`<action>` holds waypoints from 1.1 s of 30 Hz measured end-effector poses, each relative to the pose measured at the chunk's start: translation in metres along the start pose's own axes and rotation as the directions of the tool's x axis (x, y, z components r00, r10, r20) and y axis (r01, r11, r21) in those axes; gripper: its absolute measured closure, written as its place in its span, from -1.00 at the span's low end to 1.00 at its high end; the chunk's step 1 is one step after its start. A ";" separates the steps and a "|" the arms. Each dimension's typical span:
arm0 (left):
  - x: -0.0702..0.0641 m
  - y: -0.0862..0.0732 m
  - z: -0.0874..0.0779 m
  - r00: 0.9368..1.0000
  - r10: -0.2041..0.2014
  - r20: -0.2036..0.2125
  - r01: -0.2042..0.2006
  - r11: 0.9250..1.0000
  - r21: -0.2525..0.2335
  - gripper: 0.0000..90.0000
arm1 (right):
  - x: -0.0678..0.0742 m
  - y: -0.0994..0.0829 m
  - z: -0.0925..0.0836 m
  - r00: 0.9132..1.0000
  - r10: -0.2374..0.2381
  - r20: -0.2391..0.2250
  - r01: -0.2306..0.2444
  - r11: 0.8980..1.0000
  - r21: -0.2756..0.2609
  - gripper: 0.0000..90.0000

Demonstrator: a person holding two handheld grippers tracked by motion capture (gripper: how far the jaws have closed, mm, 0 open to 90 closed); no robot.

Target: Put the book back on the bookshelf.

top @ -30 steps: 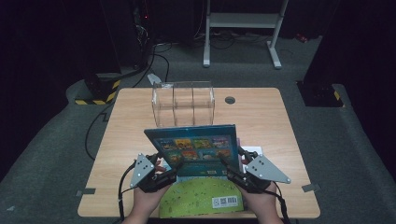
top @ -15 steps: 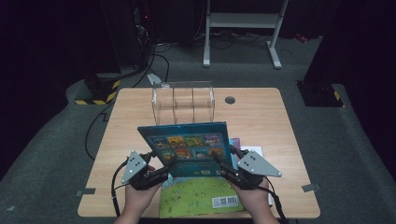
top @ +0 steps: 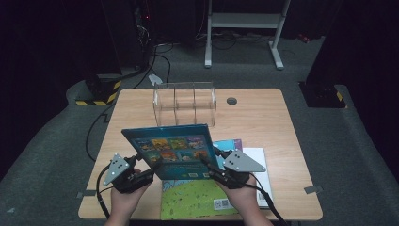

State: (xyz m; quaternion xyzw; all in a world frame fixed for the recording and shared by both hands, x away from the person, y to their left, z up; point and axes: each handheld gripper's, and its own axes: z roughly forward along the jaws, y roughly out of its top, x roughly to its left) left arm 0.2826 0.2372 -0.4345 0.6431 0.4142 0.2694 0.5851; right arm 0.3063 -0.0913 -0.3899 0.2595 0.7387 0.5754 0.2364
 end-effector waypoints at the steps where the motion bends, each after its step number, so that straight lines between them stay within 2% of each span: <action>1: 0.002 0.000 -0.004 1.000 -0.009 -0.013 0.009 1.000 -0.008 -0.27 | 0.001 0.000 0.001 1.000 0.000 -0.005 0.000 1.000 -0.002 0.31; 5: 0.004 0.000 -0.011 0.999 0.003 -0.038 -0.004 1.000 -0.028 -0.20 | 0.007 -0.003 0.006 1.000 0.001 -0.021 -0.001 1.000 -0.006 0.30; 11: 0.000 0.000 -0.013 0.999 -0.017 -0.046 0.016 0.999 -0.030 -0.23 | 0.015 -0.006 0.010 0.999 -0.029 -0.013 0.030 1.000 0.011 0.22; 13: -0.002 0.000 -0.015 0.998 -0.015 -0.055 0.014 1.000 -0.028 -0.24 | 0.016 -0.007 0.011 1.000 -0.024 -0.019 0.025 1.000 0.015 0.22; 18: -0.004 0.001 -0.009 0.998 -0.011 -0.062 0.010 1.000 -0.027 -0.28 | 0.017 -0.006 0.012 0.999 -0.029 -0.015 0.029 0.999 0.013 0.20; 22: -0.004 0.005 0.004 0.999 -0.004 -0.034 0.003 1.000 -0.026 -0.32 | 0.016 -0.007 0.007 1.000 -0.028 0.009 0.028 1.000 0.006 0.20; 26: -0.005 0.009 0.020 1.000 0.005 0.006 -0.004 1.000 -0.025 -0.34 | 0.010 -0.009 -0.003 0.999 -0.014 0.041 0.014 1.000 -0.010 0.33; 28: -0.004 0.012 0.028 1.000 0.009 0.028 -0.008 1.000 -0.015 -0.35 | 0.006 -0.011 -0.009 0.999 0.005 0.031 -0.005 1.000 -0.017 0.40; 30: -0.002 0.014 0.035 0.999 0.004 0.050 -0.003 1.000 -0.009 -0.37 | 0.003 -0.012 -0.013 1.000 -0.001 0.024 0.002 1.000 -0.028 0.48; 33: 0.000 0.015 0.040 0.998 -0.001 0.061 0.001 1.000 0.002 -0.39 | 0.003 -0.014 -0.017 1.000 -0.004 0.001 0.004 0.999 -0.033 0.56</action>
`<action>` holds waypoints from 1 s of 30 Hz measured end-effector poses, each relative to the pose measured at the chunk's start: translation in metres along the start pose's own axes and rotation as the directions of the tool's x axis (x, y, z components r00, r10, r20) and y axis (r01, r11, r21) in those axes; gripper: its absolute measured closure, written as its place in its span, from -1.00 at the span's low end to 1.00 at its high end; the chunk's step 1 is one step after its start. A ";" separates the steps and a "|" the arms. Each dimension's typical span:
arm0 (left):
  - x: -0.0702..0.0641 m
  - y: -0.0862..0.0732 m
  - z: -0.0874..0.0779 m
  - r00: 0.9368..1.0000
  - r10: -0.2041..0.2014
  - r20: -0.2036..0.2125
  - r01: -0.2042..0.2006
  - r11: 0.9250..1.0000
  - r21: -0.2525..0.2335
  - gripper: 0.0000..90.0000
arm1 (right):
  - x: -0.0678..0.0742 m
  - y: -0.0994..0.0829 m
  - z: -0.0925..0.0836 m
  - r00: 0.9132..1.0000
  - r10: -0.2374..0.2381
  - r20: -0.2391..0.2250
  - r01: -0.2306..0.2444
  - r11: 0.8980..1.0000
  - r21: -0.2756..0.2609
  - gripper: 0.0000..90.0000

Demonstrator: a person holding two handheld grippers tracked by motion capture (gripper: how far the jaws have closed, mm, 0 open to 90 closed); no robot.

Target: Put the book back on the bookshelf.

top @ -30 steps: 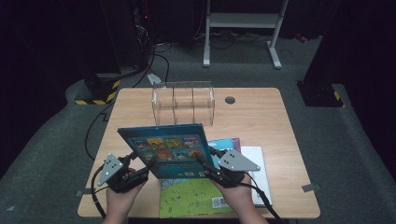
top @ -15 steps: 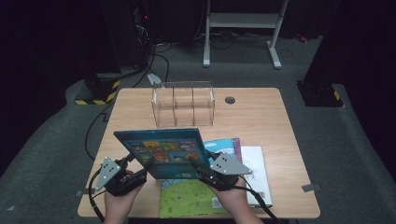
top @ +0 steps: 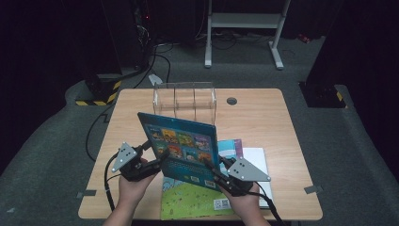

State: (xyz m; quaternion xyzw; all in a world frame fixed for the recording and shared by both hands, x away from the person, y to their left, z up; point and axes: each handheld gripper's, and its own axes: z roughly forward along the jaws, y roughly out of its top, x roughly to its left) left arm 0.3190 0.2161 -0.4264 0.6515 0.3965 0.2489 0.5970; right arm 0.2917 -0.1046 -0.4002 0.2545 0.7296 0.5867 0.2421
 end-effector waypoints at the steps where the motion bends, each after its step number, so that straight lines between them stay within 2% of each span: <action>1: 0.000 0.000 0.001 1.000 -0.001 -0.005 0.001 1.000 0.005 -0.39 | 0.002 -0.001 -0.002 1.000 -0.014 -0.001 0.014 1.000 -0.002 0.59; 2: 0.001 0.000 0.001 1.000 -0.011 -0.021 0.011 1.000 0.011 -0.40 | 0.003 -0.001 -0.002 1.000 -0.022 -0.006 0.022 1.000 -0.005 0.62; 3: 0.001 -0.002 0.001 0.998 -0.013 -0.054 0.013 1.000 0.016 -0.33 | 0.006 -0.002 -0.003 0.999 -0.031 -0.016 0.031 0.999 -0.006 0.66; 4: 0.001 -0.004 0.000 0.998 -0.013 -0.063 0.014 1.000 0.016 -0.24 | 0.008 -0.003 -0.003 0.999 -0.045 -0.023 0.045 0.999 -0.004 0.69; 6: 0.004 -0.010 0.001 0.997 -0.034 -0.066 0.036 0.999 0.029 -0.24 | 0.013 -0.004 -0.003 0.998 -0.057 -0.029 0.057 0.998 0.002 0.73; 7: 0.005 -0.012 0.001 0.997 -0.034 -0.067 0.037 0.998 0.042 -0.25 | 0.016 -0.005 -0.002 0.998 -0.054 -0.011 0.054 0.999 0.007 0.73; 9: 0.006 -0.017 0.002 0.998 -0.034 -0.058 0.038 0.997 0.062 -0.26 | 0.014 -0.006 -0.001 0.999 -0.026 -0.018 0.026 1.000 0.000 0.75; 10: 0.006 -0.018 0.002 0.998 -0.029 -0.059 0.033 0.997 0.069 -0.26 | 0.014 -0.006 -0.001 0.999 -0.028 -0.016 0.028 1.000 0.002 0.75; 14: 0.008 -0.020 0.001 0.998 -0.028 -0.060 0.033 0.996 0.085 -0.26 | 0.021 -0.002 0.002 0.998 -0.063 0.019 0.063 0.998 -0.015 0.81; 15: 0.009 -0.021 0.000 0.998 -0.017 -0.068 0.024 0.995 0.094 -0.25 | 0.023 -0.001 0.003 0.997 -0.069 0.027 0.070 0.997 -0.017 0.83; 17: 0.011 -0.022 -0.001 0.997 0.000 -0.079 0.008 0.995 0.099 -0.24 | 0.028 -0.001 0.008 0.988 -0.135 0.071 0.136 0.991 -0.014 0.84; 18: 0.012 -0.022 -0.002 0.997 -0.003 -0.083 0.011 0.995 0.097 -0.23 | 0.030 -0.001 0.010 0.988 -0.136 0.077 0.137 0.991 -0.012 0.84; 21: 0.016 -0.021 -0.005 0.996 -0.015 -0.087 0.023 0.996 0.087 -0.22 | 0.029 0.000 0.019 0.994 -0.082 0.079 0.083 0.996 -0.020 0.84; 24: 0.017 -0.019 -0.006 0.996 -0.016 -0.083 0.023 0.997 0.080 -0.22 | 0.029 0.001 0.026 0.993 -0.064 0.096 0.067 0.998 -0.022 0.84; 27: 0.010 -0.010 -0.010 0.998 -0.012 -0.054 0.015 0.998 0.060 -0.25 | 0.033 0.000 0.036 0.993 -0.062 0.103 0.065 0.998 -0.022 0.84; 30: 0.000 -0.001 -0.013 0.999 -0.012 -0.049 0.013 1.000 0.021 -0.34 | 0.037 -0.001 0.045 0.992 -0.050 0.119 0.053 0.998 -0.028 0.84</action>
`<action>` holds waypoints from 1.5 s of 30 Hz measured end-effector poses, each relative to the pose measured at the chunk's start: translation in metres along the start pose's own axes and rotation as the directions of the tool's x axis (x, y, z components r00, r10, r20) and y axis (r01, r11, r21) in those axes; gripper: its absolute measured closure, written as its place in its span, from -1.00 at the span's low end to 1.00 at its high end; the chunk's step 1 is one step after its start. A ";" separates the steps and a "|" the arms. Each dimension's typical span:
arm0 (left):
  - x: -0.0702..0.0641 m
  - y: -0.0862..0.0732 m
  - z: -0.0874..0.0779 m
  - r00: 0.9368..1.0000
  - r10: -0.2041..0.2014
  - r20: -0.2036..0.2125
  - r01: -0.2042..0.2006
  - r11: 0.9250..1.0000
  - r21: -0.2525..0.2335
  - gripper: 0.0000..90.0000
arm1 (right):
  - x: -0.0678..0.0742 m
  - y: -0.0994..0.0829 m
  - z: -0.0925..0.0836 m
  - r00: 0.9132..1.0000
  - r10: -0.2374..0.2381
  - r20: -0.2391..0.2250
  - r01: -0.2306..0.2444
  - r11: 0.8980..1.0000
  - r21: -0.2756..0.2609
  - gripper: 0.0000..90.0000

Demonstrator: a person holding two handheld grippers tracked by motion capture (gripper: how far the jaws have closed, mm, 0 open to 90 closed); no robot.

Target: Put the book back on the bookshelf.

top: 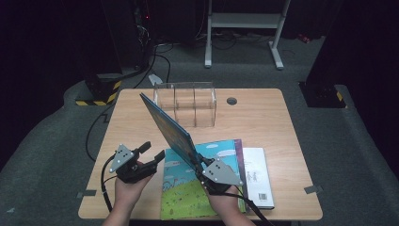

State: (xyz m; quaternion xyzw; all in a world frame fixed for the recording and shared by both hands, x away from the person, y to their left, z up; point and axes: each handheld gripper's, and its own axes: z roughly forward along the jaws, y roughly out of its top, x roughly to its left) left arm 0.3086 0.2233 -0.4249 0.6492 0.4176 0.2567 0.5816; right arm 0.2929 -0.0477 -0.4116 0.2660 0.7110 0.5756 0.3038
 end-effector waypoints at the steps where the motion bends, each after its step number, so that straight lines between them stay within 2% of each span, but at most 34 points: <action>1: -0.003 0.003 -0.001 1.000 -0.006 0.007 0.006 1.000 -0.013 -0.39 | 0.001 0.000 0.003 1.000 0.009 0.007 -0.009 1.000 -0.003 0.83; 7: -0.028 0.020 -0.003 0.999 0.008 0.044 -0.006 0.999 -0.040 -0.55 | 0.001 -0.002 0.011 0.999 0.035 0.022 -0.035 0.999 -0.020 0.83; 9: -0.035 0.025 -0.002 0.998 -0.001 0.065 0.004 0.999 -0.041 -0.59 | 0.001 -0.003 0.012 0.999 0.044 0.023 -0.043 0.999 -0.026 0.83; 14: -0.054 0.042 -0.002 0.994 0.012 0.110 -0.003 0.996 -0.089 -0.66 | 0.003 -0.005 0.013 0.998 0.051 0.029 -0.050 0.998 -0.039 0.83; 18: -0.066 0.051 0.002 0.993 0.031 0.113 -0.018 0.993 -0.112 -0.67 | 0.004 -0.006 0.014 0.998 0.050 0.032 -0.048 0.998 -0.048 0.83; 21: -0.071 0.054 0.009 0.995 0.020 0.099 -0.011 0.996 -0.090 -0.68 | 0.005 -0.007 0.015 0.997 0.067 0.039 -0.064 0.996 -0.055 0.83; 23: -0.073 0.055 0.012 0.995 0.009 0.096 0.000 0.996 -0.092 -0.67 | 0.006 -0.008 0.015 0.997 0.072 0.042 -0.069 0.995 -0.065 0.82; 27: -0.080 0.054 0.017 0.997 0.021 0.079 -0.015 0.997 -0.075 -0.68 | 0.009 -0.009 0.015 0.997 0.063 0.035 -0.060 0.995 -0.077 0.81; 29: -0.082 0.052 0.019 0.998 0.017 0.058 -0.013 0.998 -0.065 -0.69 | 0.012 -0.010 0.015 0.998 0.055 0.029 -0.053 0.995 -0.080 0.80; 34: -0.084 0.053 0.019 1.000 0.015 0.018 -0.014 0.998 -0.061 -0.71 | 0.014 -0.011 0.015 0.996 0.085 0.017 -0.083 0.993 -0.089 0.76; 39: -0.083 0.053 0.017 1.000 0.026 -0.014 -0.026 0.998 -0.049 -0.70 | 0.018 -0.015 0.014 0.996 0.085 -0.022 -0.086 0.994 -0.062 0.61; 45: -0.082 0.050 0.014 0.998 0.052 -0.042 -0.053 0.998 -0.045 -0.69 | 0.023 -0.021 0.009 0.996 0.079 -0.033 -0.080 0.996 -0.046 0.54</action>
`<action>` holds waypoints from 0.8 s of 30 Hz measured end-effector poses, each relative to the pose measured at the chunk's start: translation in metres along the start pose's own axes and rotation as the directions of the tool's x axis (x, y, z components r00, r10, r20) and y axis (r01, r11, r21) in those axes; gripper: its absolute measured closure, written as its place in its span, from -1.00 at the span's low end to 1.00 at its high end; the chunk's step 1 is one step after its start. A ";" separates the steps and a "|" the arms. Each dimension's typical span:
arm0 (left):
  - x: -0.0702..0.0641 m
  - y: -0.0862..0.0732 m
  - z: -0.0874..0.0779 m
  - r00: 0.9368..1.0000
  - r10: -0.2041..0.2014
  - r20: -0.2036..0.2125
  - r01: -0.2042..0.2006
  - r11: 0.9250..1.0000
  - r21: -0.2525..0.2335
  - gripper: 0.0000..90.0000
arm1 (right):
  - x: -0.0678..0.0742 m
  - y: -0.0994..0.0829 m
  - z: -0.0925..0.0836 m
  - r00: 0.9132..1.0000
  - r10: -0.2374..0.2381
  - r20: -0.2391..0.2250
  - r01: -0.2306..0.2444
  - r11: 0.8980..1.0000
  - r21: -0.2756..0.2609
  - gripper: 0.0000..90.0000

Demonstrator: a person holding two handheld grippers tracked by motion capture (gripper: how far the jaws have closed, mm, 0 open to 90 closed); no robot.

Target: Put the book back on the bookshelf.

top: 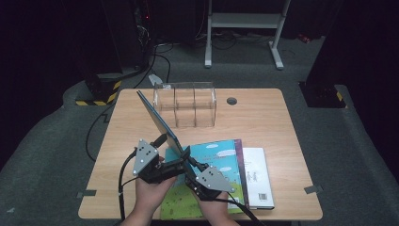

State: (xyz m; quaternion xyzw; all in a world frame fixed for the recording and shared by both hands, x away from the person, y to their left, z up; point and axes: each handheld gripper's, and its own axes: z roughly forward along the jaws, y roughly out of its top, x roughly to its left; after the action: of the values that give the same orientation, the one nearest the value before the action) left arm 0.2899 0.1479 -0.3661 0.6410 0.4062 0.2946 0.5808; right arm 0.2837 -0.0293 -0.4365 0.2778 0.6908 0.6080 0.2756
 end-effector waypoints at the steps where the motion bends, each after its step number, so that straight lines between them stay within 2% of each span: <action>1: 0.000 0.000 0.000 1.000 0.003 -0.003 -0.003 1.000 0.001 -0.70 | 0.001 -0.001 0.000 1.000 0.000 -0.002 0.000 1.000 0.000 0.54; 8: 0.001 -0.002 0.002 1.000 0.015 -0.014 -0.015 1.000 0.009 -0.67 | 0.007 -0.002 0.003 0.999 -0.015 -0.032 0.015 1.000 0.014 0.54; 12: 0.001 -0.005 0.003 0.999 0.034 -0.028 -0.034 0.999 0.021 -0.66 | 0.008 -0.002 0.003 0.999 -0.014 -0.032 0.015 1.000 0.014 0.54; 24: 0.008 -0.012 0.000 0.998 0.053 -0.042 -0.052 0.998 0.023 -0.57 | 0.014 -0.006 0.006 0.998 -0.025 -0.058 0.027 0.999 0.041 0.47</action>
State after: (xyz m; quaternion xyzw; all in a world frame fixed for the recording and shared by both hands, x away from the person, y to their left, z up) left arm 0.2918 0.1547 -0.3791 0.6514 0.4049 0.3187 0.5569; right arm 0.2786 -0.0156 -0.4434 0.2568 0.7146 0.5975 0.2577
